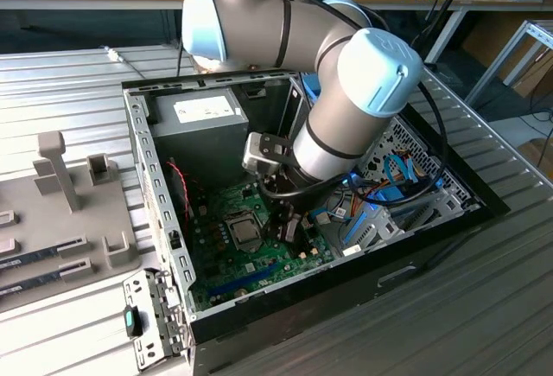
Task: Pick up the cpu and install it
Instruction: 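Install the first cpu locking lever, then install the second cpu locking lever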
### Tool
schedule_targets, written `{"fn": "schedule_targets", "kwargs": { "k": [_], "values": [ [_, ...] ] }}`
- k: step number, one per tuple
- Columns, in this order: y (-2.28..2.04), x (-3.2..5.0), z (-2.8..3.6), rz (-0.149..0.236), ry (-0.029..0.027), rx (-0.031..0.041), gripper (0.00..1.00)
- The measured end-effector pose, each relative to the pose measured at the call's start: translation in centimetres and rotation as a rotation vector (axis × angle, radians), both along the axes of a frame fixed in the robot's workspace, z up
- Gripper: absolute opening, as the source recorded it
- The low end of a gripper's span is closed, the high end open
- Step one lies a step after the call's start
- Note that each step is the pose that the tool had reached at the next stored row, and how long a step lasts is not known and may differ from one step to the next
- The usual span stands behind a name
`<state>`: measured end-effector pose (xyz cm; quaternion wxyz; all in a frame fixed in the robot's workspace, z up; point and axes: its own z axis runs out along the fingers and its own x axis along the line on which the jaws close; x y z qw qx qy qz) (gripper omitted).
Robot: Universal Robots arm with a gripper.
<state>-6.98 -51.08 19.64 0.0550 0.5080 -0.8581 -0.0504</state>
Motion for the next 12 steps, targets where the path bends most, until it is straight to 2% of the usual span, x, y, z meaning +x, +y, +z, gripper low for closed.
{"fn": "schedule_targets", "kwargs": {
  "k": [2, 3, 4, 5, 6, 8, 9, 12],
  "values": [
    [-0.02, 0.01, 0.01, 0.001, 0.0, 0.0095, 0.11],
    [-0.01, 0.01, 0.12, 0.001, -0.0005, 0.021, 0.11],
    [0.0, 0.01, 0.29, 0.001, -0.0009, 0.029, 0.11],
    [0.0, 0.01, 0.6, 0.0, -0.0007, 0.035, 0.11],
    [-0.02, 0.0, 0.98, 0.0, -0.0001, 0.0378, 0.11],
    [-0.02, 0.07, 2.23, 0.001, -0.0002, 0.048, 0.11],
    [-0.02, 0.16, 2.59, 0.0, -0.0002, 0.0526, 0.11],
    [-0.02, 0.4, 3.57, 0.001, 0.0001, 0.061, 0.11]
  ]
}}
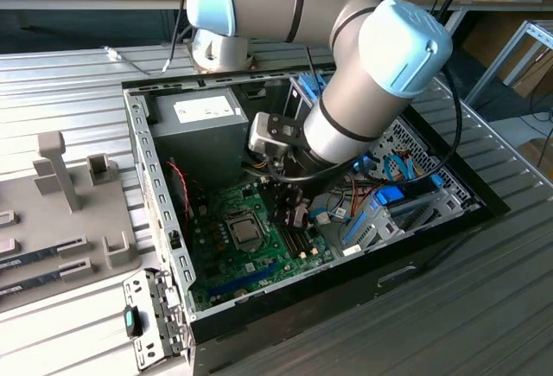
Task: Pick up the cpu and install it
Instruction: 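Install the second cpu locking lever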
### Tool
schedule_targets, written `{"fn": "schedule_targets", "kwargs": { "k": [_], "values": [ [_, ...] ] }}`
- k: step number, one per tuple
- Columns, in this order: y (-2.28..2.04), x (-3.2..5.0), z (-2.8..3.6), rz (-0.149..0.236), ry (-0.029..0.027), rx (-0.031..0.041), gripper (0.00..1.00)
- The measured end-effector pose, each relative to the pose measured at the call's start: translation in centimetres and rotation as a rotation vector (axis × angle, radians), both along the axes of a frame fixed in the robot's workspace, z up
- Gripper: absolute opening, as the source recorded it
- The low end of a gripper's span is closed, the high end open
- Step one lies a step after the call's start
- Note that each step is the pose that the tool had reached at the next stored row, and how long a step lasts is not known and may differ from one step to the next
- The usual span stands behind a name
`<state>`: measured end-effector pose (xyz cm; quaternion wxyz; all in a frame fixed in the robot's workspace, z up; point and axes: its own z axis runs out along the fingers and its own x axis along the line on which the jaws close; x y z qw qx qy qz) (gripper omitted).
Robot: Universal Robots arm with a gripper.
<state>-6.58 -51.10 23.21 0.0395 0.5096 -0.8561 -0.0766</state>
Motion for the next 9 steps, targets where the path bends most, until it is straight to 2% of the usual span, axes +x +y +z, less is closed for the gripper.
{"fn": "schedule_targets", "kwargs": {
  "k": [1, 2, 9],
  "values": [
    [0.0, 0.07, 0.58, 0.0, 0.0004, 0.006, 0.11],
    [0.0, 0.09, 0.77, 0.0, 0.0007, 0.0071, 0.11],
    [0.0, 0.15, 0.83, 0.0, 0.0019, 0.0074, 0.11]
  ]
}}
